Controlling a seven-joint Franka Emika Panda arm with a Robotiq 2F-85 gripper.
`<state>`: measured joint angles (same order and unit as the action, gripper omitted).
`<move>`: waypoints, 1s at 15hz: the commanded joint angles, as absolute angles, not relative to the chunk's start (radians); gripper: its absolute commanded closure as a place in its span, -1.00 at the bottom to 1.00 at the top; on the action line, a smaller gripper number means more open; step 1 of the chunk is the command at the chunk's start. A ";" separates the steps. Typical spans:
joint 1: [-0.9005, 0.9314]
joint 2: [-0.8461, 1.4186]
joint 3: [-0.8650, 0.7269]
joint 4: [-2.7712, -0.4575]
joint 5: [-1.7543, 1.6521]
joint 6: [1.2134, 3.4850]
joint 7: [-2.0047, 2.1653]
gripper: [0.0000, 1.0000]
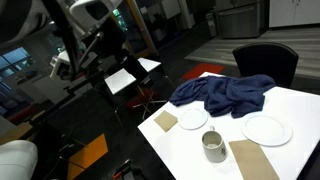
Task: Pick up the yellow marker and put it in the white mug
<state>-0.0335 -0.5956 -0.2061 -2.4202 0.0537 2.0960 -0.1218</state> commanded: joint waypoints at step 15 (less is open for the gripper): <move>-0.065 -0.469 -0.118 -2.396 0.051 2.185 0.004 -1.00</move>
